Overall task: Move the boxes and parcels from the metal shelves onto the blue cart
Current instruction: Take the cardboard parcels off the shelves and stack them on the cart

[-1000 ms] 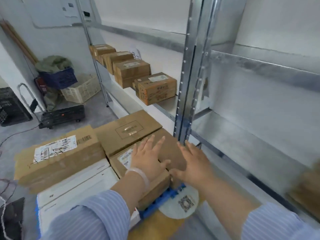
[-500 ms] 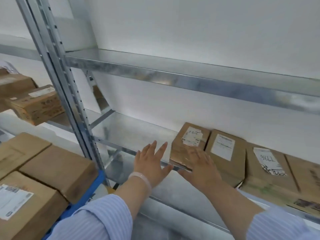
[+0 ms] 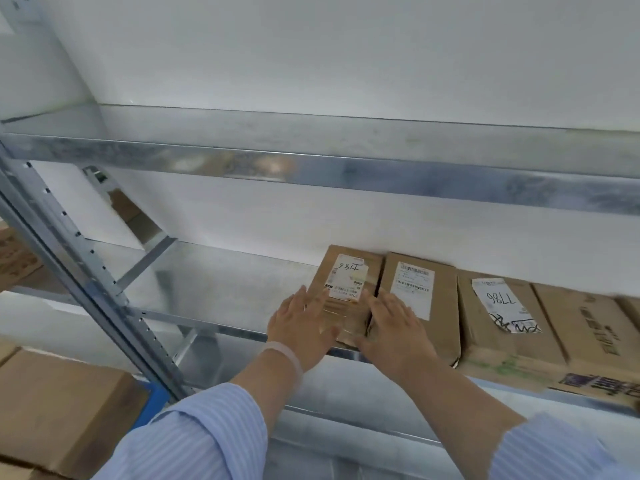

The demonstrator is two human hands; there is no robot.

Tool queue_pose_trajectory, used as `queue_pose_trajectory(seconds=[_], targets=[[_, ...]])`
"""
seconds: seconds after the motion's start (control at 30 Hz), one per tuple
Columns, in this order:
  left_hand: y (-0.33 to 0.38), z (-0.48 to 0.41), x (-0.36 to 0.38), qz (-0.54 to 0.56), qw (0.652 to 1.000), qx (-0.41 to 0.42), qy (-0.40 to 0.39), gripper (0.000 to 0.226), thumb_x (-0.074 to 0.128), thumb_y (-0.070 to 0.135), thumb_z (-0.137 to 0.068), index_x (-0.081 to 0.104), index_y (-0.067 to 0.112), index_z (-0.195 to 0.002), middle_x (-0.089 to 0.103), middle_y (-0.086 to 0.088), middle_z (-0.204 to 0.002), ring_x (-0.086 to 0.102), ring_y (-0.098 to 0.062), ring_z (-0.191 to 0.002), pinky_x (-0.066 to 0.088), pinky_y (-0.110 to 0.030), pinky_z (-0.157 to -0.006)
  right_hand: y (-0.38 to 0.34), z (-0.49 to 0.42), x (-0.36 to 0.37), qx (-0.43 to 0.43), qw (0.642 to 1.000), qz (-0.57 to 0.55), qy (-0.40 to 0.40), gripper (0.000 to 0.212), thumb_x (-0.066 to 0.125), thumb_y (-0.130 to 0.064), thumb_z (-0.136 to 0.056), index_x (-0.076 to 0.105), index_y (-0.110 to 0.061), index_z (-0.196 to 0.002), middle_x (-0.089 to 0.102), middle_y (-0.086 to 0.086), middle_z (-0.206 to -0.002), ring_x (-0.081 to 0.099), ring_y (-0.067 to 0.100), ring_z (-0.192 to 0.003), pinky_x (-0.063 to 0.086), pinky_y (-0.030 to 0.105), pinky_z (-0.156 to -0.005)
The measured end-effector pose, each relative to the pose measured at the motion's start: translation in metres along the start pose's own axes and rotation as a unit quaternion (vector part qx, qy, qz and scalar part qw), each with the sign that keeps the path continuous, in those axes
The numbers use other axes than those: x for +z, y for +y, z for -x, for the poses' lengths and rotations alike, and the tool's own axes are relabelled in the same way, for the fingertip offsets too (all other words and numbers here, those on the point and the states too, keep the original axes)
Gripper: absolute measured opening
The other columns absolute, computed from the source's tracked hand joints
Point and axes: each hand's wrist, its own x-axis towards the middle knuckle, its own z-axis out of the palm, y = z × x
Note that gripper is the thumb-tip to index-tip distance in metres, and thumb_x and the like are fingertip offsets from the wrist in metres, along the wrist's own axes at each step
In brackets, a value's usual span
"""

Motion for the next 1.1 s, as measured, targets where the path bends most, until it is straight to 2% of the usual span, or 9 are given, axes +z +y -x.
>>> queue_pose_trajectory(seconds=[0.17,0.3,0.4,0.5,0.7,0.83,0.93,1.0,1.1], targets=[[-0.008,-0.044,0.001,0.041,0.998,-0.006,-0.038,0.067,0.036,0.065,-0.089,0.008,0.049,-0.147,0.001,0.003,-0.162,0.002,-0.028,-0.147,0.013,-0.048,-0.116,-0.006,-0.021,0.0,0.016,1.0,0.01,0.008,0.069,0.044,-0.049,-0.092,0.015,-0.028,-0.152,0.013,-0.004,-0.159,0.005,0.018,-0.146,0.004,0.041,-0.119],[-0.014,-0.075,0.007,0.039,0.996,0.012,-0.075,0.066,0.039,0.064,-0.09,0.009,0.052,-0.147,-0.001,0.0,-0.162,0.001,-0.028,-0.147,0.016,-0.047,-0.115,-0.015,-0.036,0.006,0.045,0.999,-0.005,0.007,0.068,0.042,-0.052,-0.093,0.016,-0.03,-0.152,0.015,-0.007,-0.158,0.004,0.014,-0.146,0.0,0.04,-0.12],[-0.021,-0.09,0.012,0.062,0.991,0.021,-0.113,0.068,0.041,0.066,-0.086,0.014,0.05,-0.147,0.018,-0.005,-0.158,0.02,-0.032,-0.142,0.025,-0.048,-0.114,-0.026,-0.046,0.015,0.051,0.998,0.02,0.01,0.066,0.036,-0.055,-0.095,0.013,-0.032,-0.153,0.011,-0.004,-0.161,-0.001,0.013,-0.147,-0.008,0.036,-0.118],[-0.033,-0.095,0.015,0.128,0.983,0.034,-0.126,0.068,0.044,0.064,-0.083,0.021,0.049,-0.146,0.047,0.003,-0.136,0.045,-0.023,-0.122,0.039,-0.042,-0.105,-0.033,-0.059,0.019,0.069,0.997,0.02,0.002,0.065,0.032,-0.055,-0.096,0.009,-0.034,-0.153,0.005,-0.004,-0.162,-0.005,0.012,-0.147,-0.013,0.032,-0.116],[-0.069,-0.09,0.005,0.2,0.975,0.011,-0.097,0.069,0.051,0.066,-0.08,0.029,0.05,-0.143,0.053,0.008,-0.124,0.056,-0.015,-0.106,0.048,-0.035,-0.095,-0.05,-0.083,0.031,0.085,0.996,0.005,-0.019,0.068,0.036,-0.055,-0.095,0.008,-0.033,-0.153,0.001,-0.005,-0.162,-0.009,0.016,-0.148,-0.012,0.033,-0.114],[-0.092,-0.085,0.005,0.243,0.968,-0.003,-0.065,0.066,0.055,0.061,-0.081,0.031,0.047,-0.142,0.049,0.006,-0.123,0.055,-0.017,-0.106,0.051,-0.035,-0.093,-0.066,-0.094,0.05,0.138,0.984,-0.094,-0.065,0.068,0.04,-0.054,-0.094,0.005,-0.039,-0.151,-0.005,-0.004,-0.162,-0.005,0.022,-0.148,0.005,0.042,-0.119],[-0.098,-0.088,0.007,0.307,0.95,-0.019,-0.057,0.067,0.062,0.051,-0.084,0.033,0.042,-0.143,0.044,0.004,-0.129,0.051,-0.015,-0.112,0.048,-0.029,-0.097,-0.074,-0.097,0.064,0.161,0.965,-0.192,-0.073,0.065,0.041,-0.051,-0.095,0.004,-0.046,-0.148,0.005,-0.004,-0.159,0.018,0.028,-0.142,0.027,0.048,-0.115],[-0.098,-0.092,0.008,0.338,0.939,-0.031,-0.056,0.07,0.064,0.048,-0.085,0.03,0.038,-0.145,0.048,0.005,-0.13,0.052,-0.013,-0.114,0.048,-0.03,-0.097,-0.076,-0.1,0.069,0.149,0.959,-0.234,-0.062,0.064,0.042,-0.051,-0.095,0.006,-0.046,-0.147,0.016,-0.005,-0.153,0.035,0.024,-0.132,0.039,0.046,-0.108],[-0.096,-0.094,0.008,0.343,0.937,-0.042,-0.046,0.071,0.064,0.047,-0.086,0.03,0.037,-0.146,0.054,0.008,-0.125,0.055,-0.011,-0.111,0.048,-0.03,-0.098,-0.074,-0.107,0.07,0.126,0.953,-0.272,-0.05,0.063,0.046,-0.047,-0.096,0.01,-0.045,-0.148,0.026,-0.005,-0.149,0.041,0.017,-0.125,0.042,0.04,-0.105]])
